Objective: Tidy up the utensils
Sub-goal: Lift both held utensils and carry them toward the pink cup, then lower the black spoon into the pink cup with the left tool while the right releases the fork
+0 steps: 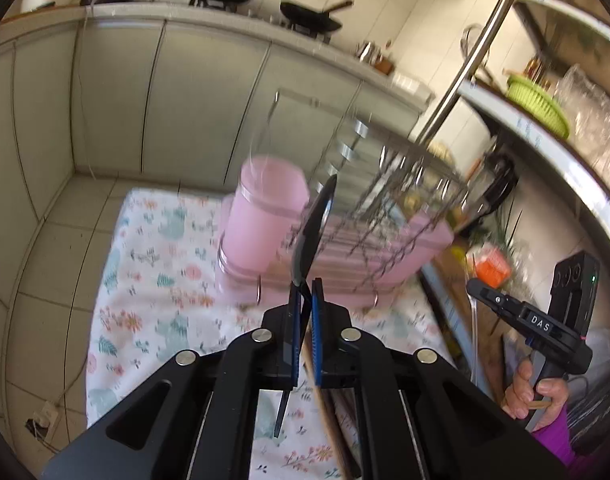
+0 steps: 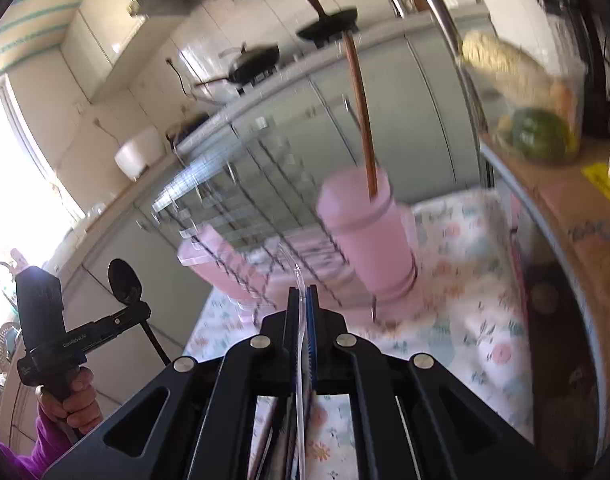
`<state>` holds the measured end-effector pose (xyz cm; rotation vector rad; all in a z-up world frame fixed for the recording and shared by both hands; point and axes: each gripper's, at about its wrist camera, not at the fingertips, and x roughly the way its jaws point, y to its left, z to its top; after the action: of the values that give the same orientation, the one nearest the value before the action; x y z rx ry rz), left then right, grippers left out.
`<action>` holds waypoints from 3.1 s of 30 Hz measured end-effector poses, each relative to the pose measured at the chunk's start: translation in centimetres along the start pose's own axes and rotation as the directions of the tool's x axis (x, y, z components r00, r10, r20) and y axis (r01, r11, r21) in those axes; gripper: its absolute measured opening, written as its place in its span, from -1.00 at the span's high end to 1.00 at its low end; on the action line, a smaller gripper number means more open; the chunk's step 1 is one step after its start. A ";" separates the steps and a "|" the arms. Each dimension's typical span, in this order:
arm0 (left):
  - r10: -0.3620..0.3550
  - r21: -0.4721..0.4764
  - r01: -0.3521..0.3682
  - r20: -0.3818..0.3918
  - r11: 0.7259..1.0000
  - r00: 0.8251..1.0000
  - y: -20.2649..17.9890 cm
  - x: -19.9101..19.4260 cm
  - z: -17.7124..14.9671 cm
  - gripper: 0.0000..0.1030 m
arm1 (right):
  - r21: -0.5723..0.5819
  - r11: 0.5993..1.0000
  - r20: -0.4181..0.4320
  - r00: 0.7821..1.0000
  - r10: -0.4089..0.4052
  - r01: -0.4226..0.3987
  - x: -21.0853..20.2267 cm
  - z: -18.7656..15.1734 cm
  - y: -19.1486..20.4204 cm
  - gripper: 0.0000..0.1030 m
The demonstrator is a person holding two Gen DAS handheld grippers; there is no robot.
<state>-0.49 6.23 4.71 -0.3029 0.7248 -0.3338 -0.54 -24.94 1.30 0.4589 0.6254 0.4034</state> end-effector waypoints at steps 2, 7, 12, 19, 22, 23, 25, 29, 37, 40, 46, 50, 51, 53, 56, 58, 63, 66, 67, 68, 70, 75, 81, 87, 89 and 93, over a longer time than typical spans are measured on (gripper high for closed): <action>-0.010 -0.003 0.010 0.055 1.000 0.998 -0.1 -1.5 1.4 0.92 | -0.012 1.000 0.056 0.998 0.013 -0.012 -1.4 1.3 0.7 0.93; -0.031 -0.023 0.037 0.206 0.999 0.978 -0.7 -4.9 5.5 0.92 | -0.063 0.998 0.199 0.979 0.036 -0.024 -4.3 4.4 2.2 0.93; -0.022 -0.061 0.045 0.338 0.997 0.941 -0.8 -6.7 9.2 0.92 | -0.073 0.996 0.277 0.958 0.069 -0.050 -5.7 6.0 2.9 0.93; 0.029 -0.053 -0.007 0.419 0.999 0.908 -1.7 -4.7 12.3 0.92 | -0.076 0.996 0.290 0.955 0.067 -0.047 -5.0 6.6 2.6 0.93; 0.053 -0.042 -0.039 0.408 0.998 0.912 -1.6 -2.6 12.2 0.92 | -0.073 0.996 0.304 0.950 0.067 -0.047 -4.6 7.1 2.3 0.93; 0.057 -0.036 -0.046 0.404 0.998 0.913 -1.5 -2.0 12.0 0.92 | -0.074 0.996 0.314 0.947 0.069 -0.049 -4.5 7.5 2.2 0.93; 0.072 -0.024 -0.068 0.389 0.997 0.918 -1.4 -0.6 11.5 0.92 | -0.079 0.996 0.341 0.938 0.071 -0.046 -4.4 8.0 2.1 0.93; 0.083 -0.006 -0.086 0.354 0.996 0.931 -0.8 1.6 10.5 0.92 | -0.100 0.993 0.417 0.904 0.096 -0.059 -4.6 9.4 2.4 0.93; 0.056 -0.023 -0.051 0.267 0.998 0.962 0.8 4.5 7.7 0.92 | -0.161 0.987 0.572 0.814 0.101 -0.009 -4.3 12.1 2.8 0.93; 0.047 -0.039 -0.039 0.252 0.999 0.967 1.3 5.0 7.1 0.92 | -0.163 0.987 0.589 0.803 0.086 0.014 -3.1 12.7 2.3 0.93; 0.028 -0.047 -0.016 0.251 0.999 0.968 1.8 5.2 7.0 0.92 | -0.183 0.979 0.614 0.788 0.044 0.088 -0.4 12.7 1.3 0.93; 0.015 -0.053 -0.002 0.249 0.999 0.968 1.7 5.5 6.9 0.92 | -0.191 0.974 0.619 0.785 0.023 0.122 1.3 11.9 0.5 0.93; 0.011 -0.054 0.002 0.249 0.999 0.968 1.7 5.5 6.8 0.92 | -0.192 0.972 0.617 0.787 0.014 0.134 1.7 11.7 0.3 0.93; 0.008 -0.053 0.005 0.247 0.999 0.969 1.6 5.6 6.7 0.92 | -0.187 0.974 0.600 0.800 0.011 0.127 2.2 11.2 -0.2 0.93; 0.012 -0.055 0.001 0.234 0.998 0.972 1.7 5.8 6.4 0.92 | -0.185 0.973 0.575 0.818 -0.004 0.135 2.3 10.3 -0.5 0.93; 0.014 -0.060 -0.001 0.224 0.998 0.975 1.8 6.0 6.3 0.92 | -0.172 0.975 0.552 0.834 -0.020 0.137 2.4 9.7 -0.8 0.93; 0.028 -0.070 -0.014 0.197 0.997 0.980 1.8 6.4 5.7 0.92 | -0.135 0.981 0.460 0.886 -0.062 0.139 2.9 7.8 -1.9 0.93; 0.043 -0.078 -0.029 0.177 0.997 0.983 1.9 6.7 5.4 0.92 | -0.121 0.982 0.415 0.906 -0.084 0.146 3.2 6.8 -2.5 0.93; 0.049 -0.082 -0.036 0.171 0.996 0.984 2.0 6.8 5.4 0.92 | -0.115 0.983 0.404 0.910 -0.088 0.146 3.3 6.6 -2.6 0.93; 0.054 -0.086 -0.040 0.169 0.996 0.984 2.0 6.8 5.3 0.92 | -0.110 0.983 0.390 0.916 -0.093 0.146 3.4 6.4 -2.8 0.93; 0.063 -0.089 -0.050 0.161 0.995 0.985 2.0 6.9 5.2 0.90 | -0.105 0.983 0.363 0.926 -0.101 0.149 3.5 6.3 -3.0 0.92; 0.079 -0.100 -0.064 0.153 0.993 0.985 2.0 6.6 5.2 0.45 | -0.085 0.985 0.274 0.954 -0.119 0.147 4.3 6.2 -3.3 0.78; 0.088 -0.088 -0.072 0.201 0.994 0.976 1.5 4.8 5.4 0.33 | -0.077 0.987 0.272 0.955 -0.117 0.142 3.1 5.7 -3.1 0.33; 0.095 -0.090 -0.076 0.237 0.993 0.967 1.5 2.8 5.0 0.32 | -0.059 0.988 0.289 0.950 -0.122 0.145 0.7 4.8 -3.1 0.30; 0.098 -0.094 -0.078 0.236 0.992 0.967 1.6 2.3 4.6 0.32 | -0.062 0.986 0.285 0.950 -0.130 0.154 0.1 4.2 -3.1 0.30; 0.115 -0.098 -0.095 0.221 0.991 0.969 2.0 1.8 3.4 0.32 | -0.073 0.983 0.259 0.955 -0.143 0.167 -0.4 2.4 -3.0 0.30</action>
<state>3.46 7.80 5.27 -0.3768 0.5294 -0.1639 1.32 -28.28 1.65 0.3605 0.3894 0.2190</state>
